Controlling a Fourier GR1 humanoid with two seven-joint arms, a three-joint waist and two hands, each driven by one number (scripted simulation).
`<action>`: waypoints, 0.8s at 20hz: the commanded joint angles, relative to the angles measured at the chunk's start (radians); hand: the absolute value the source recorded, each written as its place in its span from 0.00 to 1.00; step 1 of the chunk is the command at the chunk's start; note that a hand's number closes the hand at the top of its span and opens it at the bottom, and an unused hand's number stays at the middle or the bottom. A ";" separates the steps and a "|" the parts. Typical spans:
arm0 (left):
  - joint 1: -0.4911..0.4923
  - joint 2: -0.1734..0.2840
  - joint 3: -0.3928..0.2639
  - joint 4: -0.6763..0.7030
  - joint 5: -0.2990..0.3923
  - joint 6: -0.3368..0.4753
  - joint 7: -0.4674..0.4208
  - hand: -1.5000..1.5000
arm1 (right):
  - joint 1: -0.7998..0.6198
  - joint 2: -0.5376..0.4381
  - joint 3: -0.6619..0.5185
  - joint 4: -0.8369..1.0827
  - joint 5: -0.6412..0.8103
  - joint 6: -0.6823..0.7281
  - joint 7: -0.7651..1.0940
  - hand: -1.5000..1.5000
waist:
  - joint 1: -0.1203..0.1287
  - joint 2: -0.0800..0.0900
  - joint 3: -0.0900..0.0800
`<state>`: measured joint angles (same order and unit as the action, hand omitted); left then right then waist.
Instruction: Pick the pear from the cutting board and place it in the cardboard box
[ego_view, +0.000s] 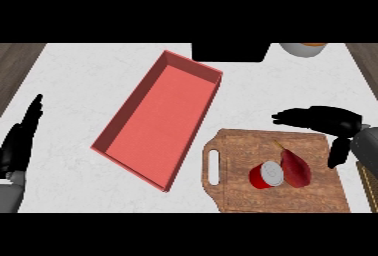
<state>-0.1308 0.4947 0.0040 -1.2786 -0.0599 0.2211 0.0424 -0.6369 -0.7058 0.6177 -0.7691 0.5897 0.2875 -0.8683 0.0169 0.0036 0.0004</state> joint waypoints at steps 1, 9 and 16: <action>0.003 -0.047 -0.015 -0.024 -0.048 0.028 0.024 0.50 | -0.044 0.054 -0.015 0.088 0.087 0.027 -0.040 0.00 | -0.005 -0.001 0.000; 0.076 -0.005 0.065 -0.087 -0.013 -0.074 0.009 0.50 | 0.030 0.136 -0.062 -0.035 0.143 0.054 0.065 0.00 | -0.009 -0.005 0.000; 0.051 -0.048 0.051 -0.116 -0.078 -0.030 0.075 0.50 | 0.121 0.074 -0.070 -0.085 0.153 0.072 -0.057 0.00 | -0.016 -0.005 0.000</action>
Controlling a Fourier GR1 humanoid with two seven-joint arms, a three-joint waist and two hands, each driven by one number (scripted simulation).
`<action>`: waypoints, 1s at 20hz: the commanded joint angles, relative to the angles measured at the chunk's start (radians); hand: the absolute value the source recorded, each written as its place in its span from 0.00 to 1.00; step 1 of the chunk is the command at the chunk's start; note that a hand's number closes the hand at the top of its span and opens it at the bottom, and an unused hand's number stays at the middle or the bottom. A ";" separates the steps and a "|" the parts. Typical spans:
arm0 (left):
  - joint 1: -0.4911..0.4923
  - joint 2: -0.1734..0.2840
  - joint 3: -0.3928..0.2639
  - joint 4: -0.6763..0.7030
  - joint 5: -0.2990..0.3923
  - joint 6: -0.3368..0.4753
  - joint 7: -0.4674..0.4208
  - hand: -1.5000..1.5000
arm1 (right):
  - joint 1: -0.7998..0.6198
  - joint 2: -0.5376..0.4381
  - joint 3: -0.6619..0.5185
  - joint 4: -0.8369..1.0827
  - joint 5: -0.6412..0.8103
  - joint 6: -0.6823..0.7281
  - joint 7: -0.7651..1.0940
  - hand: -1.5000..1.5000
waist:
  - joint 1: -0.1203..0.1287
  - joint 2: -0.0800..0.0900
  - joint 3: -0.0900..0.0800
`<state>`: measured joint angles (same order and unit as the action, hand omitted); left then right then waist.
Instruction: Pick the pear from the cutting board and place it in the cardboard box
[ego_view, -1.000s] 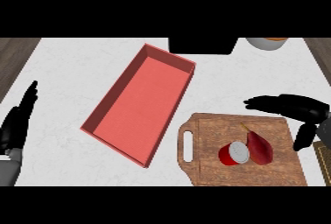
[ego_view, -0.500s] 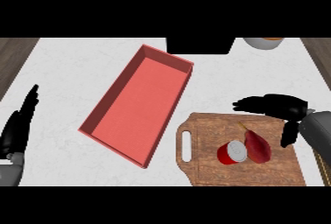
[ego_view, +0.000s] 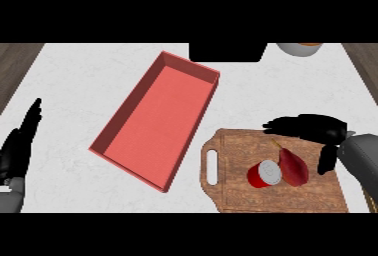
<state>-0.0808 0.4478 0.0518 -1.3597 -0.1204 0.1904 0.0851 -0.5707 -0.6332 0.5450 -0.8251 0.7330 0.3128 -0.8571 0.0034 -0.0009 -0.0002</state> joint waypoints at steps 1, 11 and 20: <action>0.029 0.014 0.031 -0.025 0.006 -0.023 0.010 0.50 | 0.078 -0.027 -0.014 -0.082 -0.010 0.057 -0.081 0.00 | -0.005 -0.002 0.000; -0.004 -0.057 0.021 0.042 -0.050 0.001 -0.040 0.50 | 0.070 -0.083 -0.028 -0.264 -0.003 0.194 0.013 0.00 | -0.003 0.000 0.000; 0.025 -0.084 0.031 0.010 -0.084 -0.006 -0.038 0.50 | 0.096 0.090 -0.011 -0.186 0.135 0.118 0.165 0.00 | 0.005 0.002 0.000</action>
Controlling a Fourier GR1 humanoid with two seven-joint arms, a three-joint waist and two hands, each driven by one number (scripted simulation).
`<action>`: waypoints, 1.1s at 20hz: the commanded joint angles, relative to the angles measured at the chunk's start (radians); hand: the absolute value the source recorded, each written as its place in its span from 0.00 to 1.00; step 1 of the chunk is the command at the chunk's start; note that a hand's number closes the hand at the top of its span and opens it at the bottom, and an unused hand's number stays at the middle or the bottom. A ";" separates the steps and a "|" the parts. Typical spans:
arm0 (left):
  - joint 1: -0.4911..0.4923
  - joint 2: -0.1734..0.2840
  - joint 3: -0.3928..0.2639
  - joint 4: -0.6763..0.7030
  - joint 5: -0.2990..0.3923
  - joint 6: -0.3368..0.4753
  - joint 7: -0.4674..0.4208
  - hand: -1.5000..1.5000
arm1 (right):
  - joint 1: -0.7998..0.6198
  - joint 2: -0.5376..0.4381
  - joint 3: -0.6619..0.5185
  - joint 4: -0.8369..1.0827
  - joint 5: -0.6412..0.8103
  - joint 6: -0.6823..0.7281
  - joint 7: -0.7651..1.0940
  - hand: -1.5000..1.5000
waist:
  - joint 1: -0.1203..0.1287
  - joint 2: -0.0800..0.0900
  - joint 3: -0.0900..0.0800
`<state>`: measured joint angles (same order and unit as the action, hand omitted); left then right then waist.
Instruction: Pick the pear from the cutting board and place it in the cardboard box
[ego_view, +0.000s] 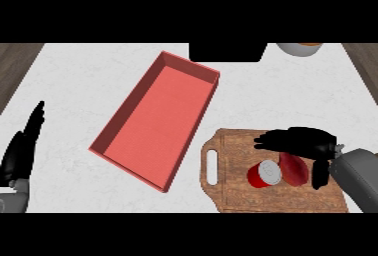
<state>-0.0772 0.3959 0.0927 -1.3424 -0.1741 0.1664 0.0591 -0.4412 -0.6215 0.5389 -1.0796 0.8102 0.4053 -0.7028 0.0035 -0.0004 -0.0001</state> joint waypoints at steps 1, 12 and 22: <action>-0.100 0.008 0.029 0.091 -0.011 -0.025 0.001 0.50 | 0.038 0.018 -0.026 -0.067 0.035 0.072 0.033 0.00 | -0.008 0.000 0.000; -0.038 0.023 0.057 0.037 -0.014 -0.050 -0.025 0.50 | -0.039 0.160 -0.164 0.086 0.097 -0.261 -0.032 1.00 | 0.003 0.001 0.000; -0.045 -0.004 0.044 0.023 -0.024 -0.043 0.003 0.50 | -0.132 0.271 -0.358 0.157 0.130 -0.448 0.398 1.00 | 0.004 -0.001 0.000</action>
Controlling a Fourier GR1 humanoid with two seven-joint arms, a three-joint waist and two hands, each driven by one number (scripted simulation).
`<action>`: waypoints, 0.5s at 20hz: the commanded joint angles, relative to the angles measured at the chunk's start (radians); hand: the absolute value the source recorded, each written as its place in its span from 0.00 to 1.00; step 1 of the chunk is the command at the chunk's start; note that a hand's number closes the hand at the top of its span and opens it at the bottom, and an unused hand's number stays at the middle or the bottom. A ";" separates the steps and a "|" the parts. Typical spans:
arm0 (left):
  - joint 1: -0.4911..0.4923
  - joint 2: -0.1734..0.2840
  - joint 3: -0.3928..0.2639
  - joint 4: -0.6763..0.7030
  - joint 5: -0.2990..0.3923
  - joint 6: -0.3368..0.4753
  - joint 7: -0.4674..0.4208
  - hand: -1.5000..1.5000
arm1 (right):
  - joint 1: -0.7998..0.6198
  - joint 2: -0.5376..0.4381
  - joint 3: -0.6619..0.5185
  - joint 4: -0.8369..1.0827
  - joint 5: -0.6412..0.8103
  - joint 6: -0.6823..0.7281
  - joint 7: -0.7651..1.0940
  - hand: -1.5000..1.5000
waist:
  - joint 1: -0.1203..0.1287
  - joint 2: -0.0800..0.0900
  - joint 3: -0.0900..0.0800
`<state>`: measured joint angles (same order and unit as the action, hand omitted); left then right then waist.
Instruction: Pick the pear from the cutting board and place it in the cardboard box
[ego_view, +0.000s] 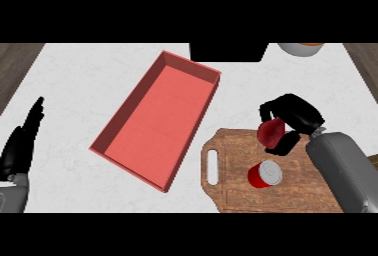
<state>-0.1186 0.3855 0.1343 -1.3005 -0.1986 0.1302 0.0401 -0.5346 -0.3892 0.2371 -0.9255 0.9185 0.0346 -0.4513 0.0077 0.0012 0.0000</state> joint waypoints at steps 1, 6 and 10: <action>0.008 -0.034 -0.023 0.003 -0.023 0.021 -0.014 0.50 | -0.074 0.013 -0.082 0.043 0.028 -0.100 0.130 1.00 | 0.003 0.002 0.000; 0.033 0.018 0.009 -0.052 0.005 -0.034 0.024 0.50 | -0.126 0.010 -0.160 -0.089 -0.056 -0.091 0.094 1.00 | 0.004 -0.003 0.001; 0.050 -0.013 -0.007 -0.094 -0.021 -0.004 0.069 0.50 | -0.062 -0.001 -0.166 -0.245 -0.114 -0.084 -0.008 1.00 | -0.008 -0.004 0.001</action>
<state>-0.0848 0.3856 0.1397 -1.3582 -0.2013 0.1162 0.0776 -0.6116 -0.3799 0.1056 -1.0953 0.8567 -0.0381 -0.3818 0.0012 -0.0041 0.0001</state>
